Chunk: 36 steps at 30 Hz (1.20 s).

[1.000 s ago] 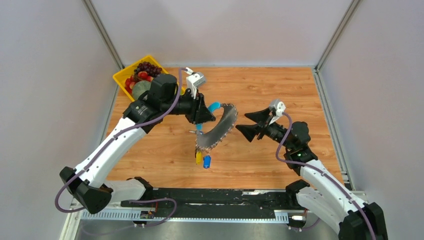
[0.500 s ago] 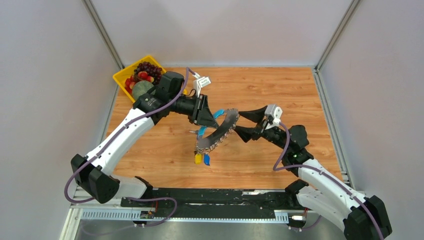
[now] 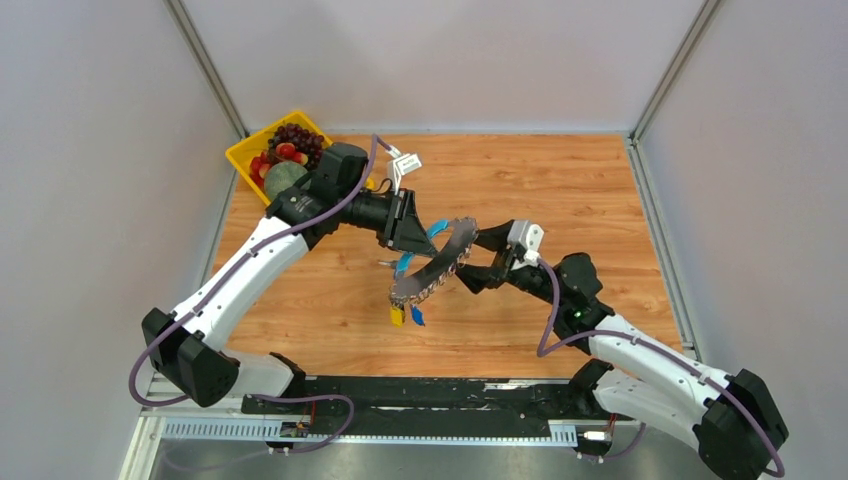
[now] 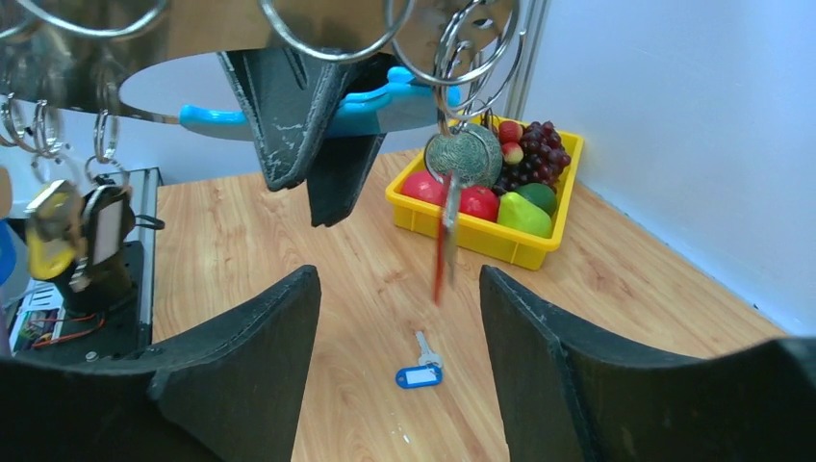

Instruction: Remove the keys from the keyring

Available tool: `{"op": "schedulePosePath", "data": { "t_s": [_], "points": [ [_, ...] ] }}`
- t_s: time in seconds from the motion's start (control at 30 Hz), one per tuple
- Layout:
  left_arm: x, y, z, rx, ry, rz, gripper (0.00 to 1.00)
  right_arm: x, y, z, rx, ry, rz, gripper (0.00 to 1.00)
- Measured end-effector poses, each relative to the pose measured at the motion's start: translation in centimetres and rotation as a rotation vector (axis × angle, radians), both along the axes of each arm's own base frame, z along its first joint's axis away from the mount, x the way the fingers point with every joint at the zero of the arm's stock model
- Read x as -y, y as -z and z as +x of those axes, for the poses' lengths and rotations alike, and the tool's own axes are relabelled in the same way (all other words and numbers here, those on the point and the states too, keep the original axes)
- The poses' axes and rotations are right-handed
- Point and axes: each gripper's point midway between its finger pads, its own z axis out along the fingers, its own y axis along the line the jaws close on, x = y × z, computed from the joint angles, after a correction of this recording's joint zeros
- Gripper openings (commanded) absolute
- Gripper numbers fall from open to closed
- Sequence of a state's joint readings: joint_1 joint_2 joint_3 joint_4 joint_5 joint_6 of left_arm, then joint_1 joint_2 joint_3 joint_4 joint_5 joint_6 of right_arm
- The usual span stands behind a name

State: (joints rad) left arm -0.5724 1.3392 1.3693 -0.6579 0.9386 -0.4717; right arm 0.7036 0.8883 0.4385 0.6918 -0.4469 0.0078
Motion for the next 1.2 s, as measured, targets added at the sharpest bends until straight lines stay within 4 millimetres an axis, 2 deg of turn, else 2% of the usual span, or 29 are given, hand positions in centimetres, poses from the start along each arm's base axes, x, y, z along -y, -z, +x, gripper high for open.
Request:
{"op": "schedulePosePath", "data": {
  "t_s": [0.2, 0.33, 0.37, 0.57, 0.63, 0.67, 0.8, 0.87, 1.0, 1.03, 1.1, 1.13, 1.17, 1.2],
  "points": [
    [0.0, 0.6, -0.2, -0.014, 0.005, 0.003, 0.00, -0.6, -0.8, 0.7, 0.020, 0.028, 0.014, 0.42],
    [0.0, 1.0, -0.2, -0.023, 0.005, 0.007, 0.00, -0.3, -1.7, 1.2, 0.041, 0.064, 0.044, 0.06],
    [0.0, 1.1, -0.2, -0.024, 0.006, 0.008, 0.00, -0.2, -1.9, 1.4, 0.044, 0.072, 0.049, 0.00],
    [-0.2, 1.1, -0.4, -0.018, 0.008, 0.009, 0.00, 0.6, -2.2, 2.1, 0.054, 0.140, 0.049, 0.00],
    [-0.3, 1.1, -0.4, -0.003, 0.006, 0.013, 0.06, 1.3, -2.5, 2.3, 0.065, 0.178, 0.045, 0.00],
    [-0.5, 1.1, -0.4, 0.011, 0.002, 0.020, 0.13, 1.6, -2.6, 2.4, 0.071, 0.195, 0.043, 0.00],
    [-1.1, 1.4, 0.1, 0.091, -0.029, 0.047, 0.29, 2.9, -3.6, 2.3, 0.118, 0.249, 0.035, 0.00],
    [-1.4, 1.7, 0.3, 0.132, -0.046, 0.061, 0.31, 3.0, -4.1, 2.2, 0.140, 0.257, 0.021, 0.00],
    [-1.7, 2.3, 0.7, 0.188, -0.066, 0.073, 0.20, 2.7, -4.8, 2.4, 0.160, 0.257, -0.028, 0.00],
    [-1.8, 2.4, 0.9, 0.200, -0.072, 0.073, 0.12, 2.6, -4.9, 2.5, 0.161, 0.257, -0.040, 0.00],
    [-1.9, 2.4, 1.1, 0.222, -0.086, 0.073, 0.02, 2.4, -4.9, 2.8, 0.160, 0.258, -0.059, 0.00],
    [-1.9, 2.4, 1.2, 0.230, -0.092, 0.073, 0.01, 2.4, -4.9, 2.9, 0.159, 0.259, -0.066, 0.00],
    [-1.9, 2.3, 1.3, 0.236, -0.097, 0.074, 0.00, 2.4, -4.9, 2.9, 0.158, 0.260, -0.069, 0.05],
    [-2.0, 2.3, 1.4, 0.240, -0.100, 0.075, 0.00, 2.4, -4.8, 2.9, 0.157, 0.261, -0.072, 0.20]
  ]
}}
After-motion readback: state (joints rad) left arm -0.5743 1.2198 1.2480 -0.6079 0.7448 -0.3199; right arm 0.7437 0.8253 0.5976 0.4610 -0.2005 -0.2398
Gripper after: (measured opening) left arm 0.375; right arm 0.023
